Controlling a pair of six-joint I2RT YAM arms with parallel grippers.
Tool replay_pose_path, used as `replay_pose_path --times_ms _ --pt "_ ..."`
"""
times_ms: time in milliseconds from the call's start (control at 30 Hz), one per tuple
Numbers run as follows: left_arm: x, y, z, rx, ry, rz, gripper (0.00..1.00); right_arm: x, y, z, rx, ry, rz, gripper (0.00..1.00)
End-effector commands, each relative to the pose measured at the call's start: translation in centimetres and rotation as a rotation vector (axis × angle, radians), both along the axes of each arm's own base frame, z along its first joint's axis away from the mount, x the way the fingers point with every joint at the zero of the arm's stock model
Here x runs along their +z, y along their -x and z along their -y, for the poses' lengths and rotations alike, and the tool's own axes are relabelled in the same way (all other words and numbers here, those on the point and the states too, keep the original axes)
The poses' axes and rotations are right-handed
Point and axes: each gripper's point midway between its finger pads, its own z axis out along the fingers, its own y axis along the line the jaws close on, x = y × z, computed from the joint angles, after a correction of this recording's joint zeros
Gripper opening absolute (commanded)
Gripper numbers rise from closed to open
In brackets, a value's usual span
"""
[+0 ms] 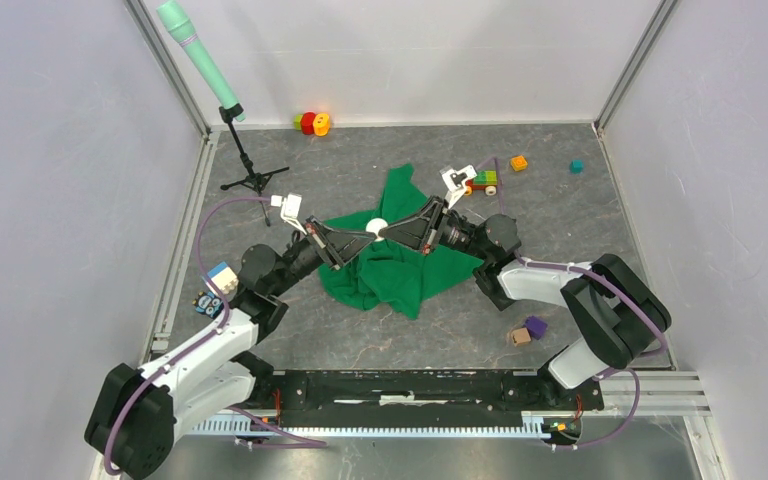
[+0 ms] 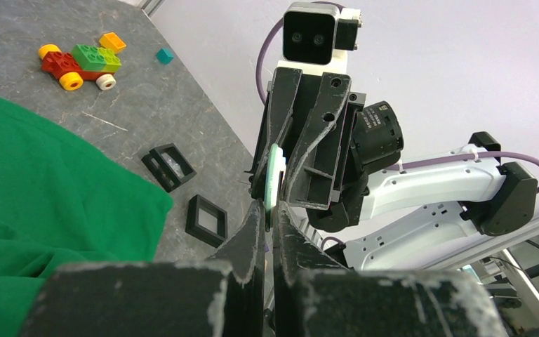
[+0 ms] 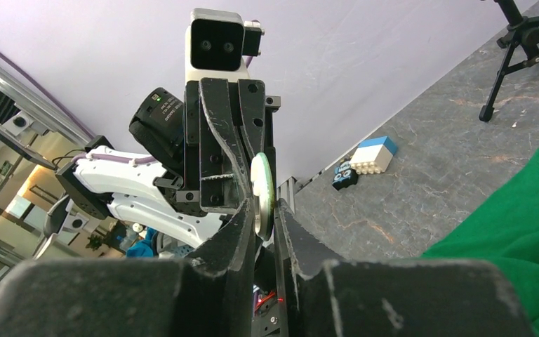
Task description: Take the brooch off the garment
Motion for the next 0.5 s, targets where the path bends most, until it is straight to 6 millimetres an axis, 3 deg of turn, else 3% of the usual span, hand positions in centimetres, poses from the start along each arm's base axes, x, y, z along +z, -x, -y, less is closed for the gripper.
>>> replay_pose_path --times_ms 0,467 --pt "1.4 1.6 1.2 -0.110 -0.002 0.055 0.02 1.5 0.3 -0.7 0.023 -0.009 0.066 0.18" --pt "1.6 1.6 0.8 -0.088 -0.010 0.082 0.02 0.3 -0.6 -0.6 -0.019 0.018 0.007 0.09"
